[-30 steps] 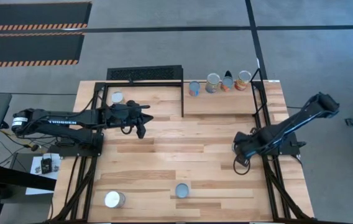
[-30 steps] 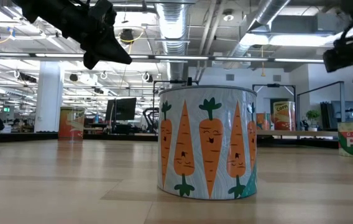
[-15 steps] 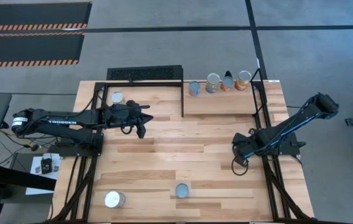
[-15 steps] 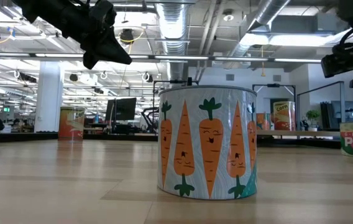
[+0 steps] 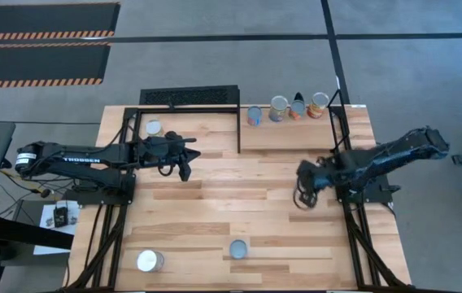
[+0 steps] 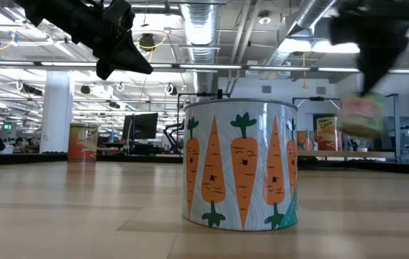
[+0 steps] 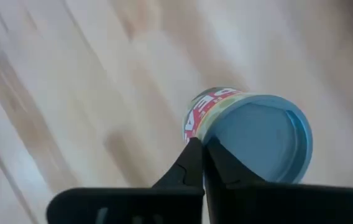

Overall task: Pick and place cans onto a shelf
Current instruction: Put the canned peas on the shelf

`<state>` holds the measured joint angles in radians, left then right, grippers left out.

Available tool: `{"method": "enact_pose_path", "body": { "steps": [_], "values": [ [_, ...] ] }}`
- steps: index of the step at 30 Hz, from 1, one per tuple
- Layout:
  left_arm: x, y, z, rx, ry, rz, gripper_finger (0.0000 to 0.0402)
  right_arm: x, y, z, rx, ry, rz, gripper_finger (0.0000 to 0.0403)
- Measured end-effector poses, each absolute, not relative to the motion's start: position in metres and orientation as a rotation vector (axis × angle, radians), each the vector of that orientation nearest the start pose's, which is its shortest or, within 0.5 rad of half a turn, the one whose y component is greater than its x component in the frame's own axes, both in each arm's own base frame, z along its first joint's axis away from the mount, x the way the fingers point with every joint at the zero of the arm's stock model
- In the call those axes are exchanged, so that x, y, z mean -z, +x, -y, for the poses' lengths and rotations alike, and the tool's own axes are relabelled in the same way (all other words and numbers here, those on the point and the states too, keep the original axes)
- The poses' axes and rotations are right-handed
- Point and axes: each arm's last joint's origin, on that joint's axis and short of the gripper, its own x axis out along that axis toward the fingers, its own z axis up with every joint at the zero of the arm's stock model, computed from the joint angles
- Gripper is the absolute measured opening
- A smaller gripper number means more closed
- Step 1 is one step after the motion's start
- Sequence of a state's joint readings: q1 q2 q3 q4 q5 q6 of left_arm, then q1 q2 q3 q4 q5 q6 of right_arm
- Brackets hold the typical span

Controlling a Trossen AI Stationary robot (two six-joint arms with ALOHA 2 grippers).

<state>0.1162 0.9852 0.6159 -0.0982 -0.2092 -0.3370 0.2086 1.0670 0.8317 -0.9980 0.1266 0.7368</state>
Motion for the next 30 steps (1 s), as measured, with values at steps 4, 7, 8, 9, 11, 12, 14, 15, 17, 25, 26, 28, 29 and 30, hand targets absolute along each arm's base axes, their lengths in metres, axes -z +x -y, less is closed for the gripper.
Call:
{"method": "enact_pose_path", "body": {
  "steps": [4, 7, 8, 9, 11, 12, 14, 15, 17, 25, 26, 28, 29, 30],
  "values": [
    [-0.248, 0.208, -0.030, -0.394, -0.299, -0.412, 0.0000, -0.271, 0.207, 0.005, 0.391, 0.344, -1.032, 0.0005],
    [-0.248, 0.208, -0.030, -0.393, -0.297, -0.412, 0.0000, -0.280, 0.234, 0.041, 0.424, 0.284, -0.976, 0.0005],
    [-0.248, 0.208, -0.030, -0.393, -0.296, -0.412, 0.0000, -0.282, 0.243, 0.053, 0.430, 0.261, -0.975, 0.0005],
    [-0.248, 0.208, -0.030, -0.393, -0.296, -0.412, 0.0000, -0.281, 0.250, 0.064, 0.435, 0.230, -0.984, 0.0005],
    [-0.248, 0.208, -0.030, -0.393, -0.294, -0.413, 0.0000, -0.278, 0.265, 0.083, 0.426, 0.165, -1.017, 0.0005],
    [-0.248, 0.208, -0.030, -0.391, -0.289, -0.414, 0.0000, -0.276, 0.273, 0.092, 0.420, 0.132, -1.037, 0.0005],
    [-0.248, 0.208, -0.030, -0.390, -0.281, -0.415, 0.0000, -0.270, 0.286, 0.107, 0.400, 0.071, -1.077, 0.0006],
    [-0.248, 0.208, -0.030, -0.389, -0.274, -0.416, 0.0000, -0.267, 0.293, 0.113, 0.387, 0.044, -1.097, 0.0006],
    [-0.248, 0.208, -0.030, -0.392, -0.265, -0.417, 0.0000, -0.262, 0.304, 0.122, 0.358, -0.009, -1.126, 0.0007],
    [-0.248, 0.208, -0.031, -0.398, -0.264, -0.416, 0.0000, -0.247, 0.334, 0.137, 0.246, -0.065, -1.184, 0.0007],
    [-0.248, 0.208, -0.031, -0.398, -0.264, -0.416, 0.0000, -0.245, 0.336, 0.137, 0.237, -0.071, -1.196, 0.0007],
    [-0.248, 0.208, -0.031, -0.398, -0.264, -0.416, 0.0000, -0.240, 0.337, 0.137, 0.220, -0.076, -1.229, 0.0007],
    [-0.248, 0.208, -0.031, -0.398, -0.264, -0.417, 0.0000, -0.238, 0.338, 0.137, 0.218, -0.075, -1.235, 0.0007],
    [-0.248, 0.208, -0.030, -0.398, -0.263, -0.417, 0.0000, -0.236, 0.338, 0.138, 0.217, -0.075, -1.242, 0.0007]
  ]
}}
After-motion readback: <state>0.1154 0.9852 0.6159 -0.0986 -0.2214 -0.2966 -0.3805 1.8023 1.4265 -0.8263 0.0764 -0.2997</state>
